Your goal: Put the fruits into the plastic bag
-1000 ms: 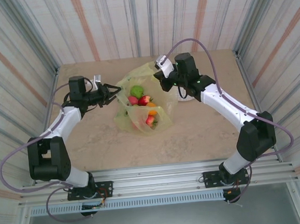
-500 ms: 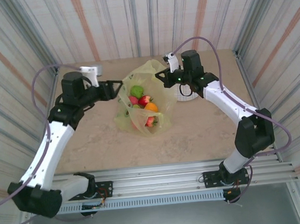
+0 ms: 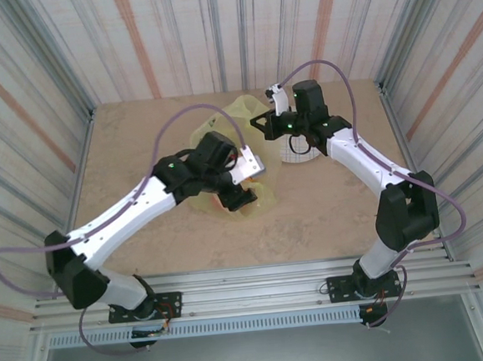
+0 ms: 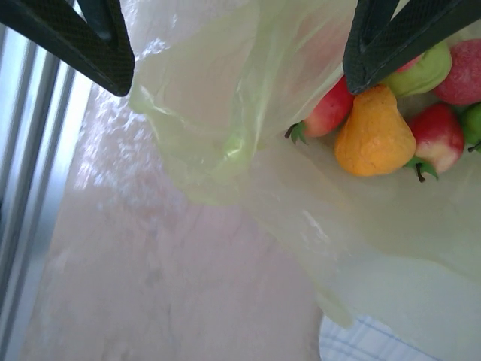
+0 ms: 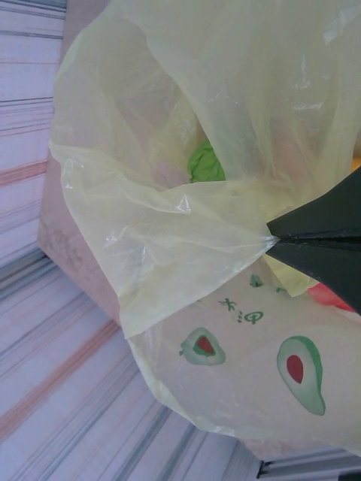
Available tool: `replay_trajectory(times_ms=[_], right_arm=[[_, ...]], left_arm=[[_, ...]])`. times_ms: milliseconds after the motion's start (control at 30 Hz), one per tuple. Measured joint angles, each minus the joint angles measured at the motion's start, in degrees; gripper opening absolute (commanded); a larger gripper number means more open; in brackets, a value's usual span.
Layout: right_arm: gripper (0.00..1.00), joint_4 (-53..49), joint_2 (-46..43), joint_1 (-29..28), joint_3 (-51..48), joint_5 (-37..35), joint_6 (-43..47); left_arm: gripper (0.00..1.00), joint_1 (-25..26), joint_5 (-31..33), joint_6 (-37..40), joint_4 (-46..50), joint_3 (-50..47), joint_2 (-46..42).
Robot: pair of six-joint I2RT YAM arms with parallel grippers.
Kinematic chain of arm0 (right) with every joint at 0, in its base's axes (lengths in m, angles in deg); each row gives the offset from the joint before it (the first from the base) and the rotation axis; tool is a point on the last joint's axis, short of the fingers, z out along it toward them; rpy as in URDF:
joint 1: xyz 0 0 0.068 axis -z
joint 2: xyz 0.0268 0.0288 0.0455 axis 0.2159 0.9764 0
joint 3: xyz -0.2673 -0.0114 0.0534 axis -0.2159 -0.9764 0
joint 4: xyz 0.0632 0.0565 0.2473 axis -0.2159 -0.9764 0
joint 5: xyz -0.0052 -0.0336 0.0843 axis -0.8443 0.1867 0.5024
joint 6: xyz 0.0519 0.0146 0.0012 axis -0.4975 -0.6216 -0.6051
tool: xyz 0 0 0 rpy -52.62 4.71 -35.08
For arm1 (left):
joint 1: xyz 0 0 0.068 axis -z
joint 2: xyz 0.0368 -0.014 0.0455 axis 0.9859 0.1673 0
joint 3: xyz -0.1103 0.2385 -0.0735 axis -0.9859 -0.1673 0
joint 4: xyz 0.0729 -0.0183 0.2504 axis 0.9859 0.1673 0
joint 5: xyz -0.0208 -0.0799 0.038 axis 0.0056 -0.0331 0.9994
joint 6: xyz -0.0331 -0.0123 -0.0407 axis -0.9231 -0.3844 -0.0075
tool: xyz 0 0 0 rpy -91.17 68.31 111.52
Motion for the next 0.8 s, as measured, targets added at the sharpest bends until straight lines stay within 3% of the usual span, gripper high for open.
replay_trajectory(times_ms=[233,400,500,633,800], right_arm=[[0.0,0.0,0.0,0.0,0.0,0.2,0.0],[0.0,0.0,0.0,0.1,0.0,0.2,0.0],[0.0,0.2,0.0,0.1,0.0,0.2,0.0],[0.0,1.5,0.0,0.4,0.0,0.0,-1.6],[0.0,5.1,-1.4,1.2,0.0,-2.0,-6.5]], left_arm=[[0.65,3.4,8.1,6.5,0.6,2.9,6.2],[0.39,4.0,10.0,7.8,-1.1,2.9,7.5],[0.18,4.0,10.9,7.7,-3.0,2.9,7.5],[0.04,4.0,11.9,6.8,-5.5,2.8,6.8],[0.0,3.8,12.9,4.6,-11.6,0.0,0.0]])
